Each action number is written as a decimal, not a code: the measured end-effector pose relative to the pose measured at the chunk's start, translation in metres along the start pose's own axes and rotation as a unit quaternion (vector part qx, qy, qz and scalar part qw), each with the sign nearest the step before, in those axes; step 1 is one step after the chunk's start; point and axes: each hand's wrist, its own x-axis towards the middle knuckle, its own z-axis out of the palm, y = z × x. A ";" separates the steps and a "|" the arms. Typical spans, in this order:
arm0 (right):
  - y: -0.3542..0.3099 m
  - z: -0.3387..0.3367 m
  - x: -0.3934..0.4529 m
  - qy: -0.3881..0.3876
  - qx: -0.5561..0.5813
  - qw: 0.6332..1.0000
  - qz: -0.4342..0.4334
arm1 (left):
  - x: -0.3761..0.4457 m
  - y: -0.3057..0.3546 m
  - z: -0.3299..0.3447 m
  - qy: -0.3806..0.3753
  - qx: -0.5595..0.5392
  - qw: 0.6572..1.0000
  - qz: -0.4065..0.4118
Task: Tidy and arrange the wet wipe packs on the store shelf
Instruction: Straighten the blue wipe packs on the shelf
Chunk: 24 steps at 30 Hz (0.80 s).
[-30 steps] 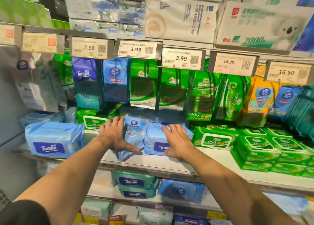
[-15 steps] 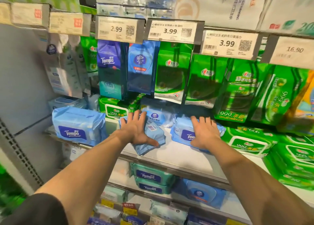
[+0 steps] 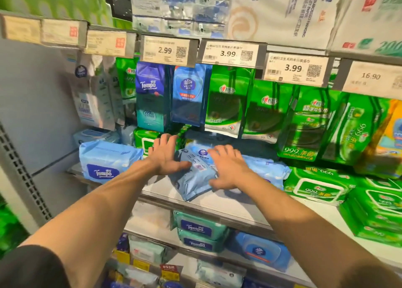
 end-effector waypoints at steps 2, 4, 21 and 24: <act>-0.034 0.000 0.012 0.011 0.062 0.998 -0.001 | -0.003 -0.008 -0.009 0.027 -0.034 0.999 0.001; -0.060 0.002 0.024 -0.021 0.107 0.993 0.045 | -0.007 -0.018 -0.019 0.046 -0.069 0.997 -0.001; -0.090 0.011 0.047 -0.062 0.117 0.982 0.136 | -0.036 -0.065 -0.039 0.065 -0.013 0.996 0.060; -0.076 0.002 0.039 -0.061 0.201 0.969 0.132 | -0.035 -0.056 -0.031 0.048 0.027 0.995 0.088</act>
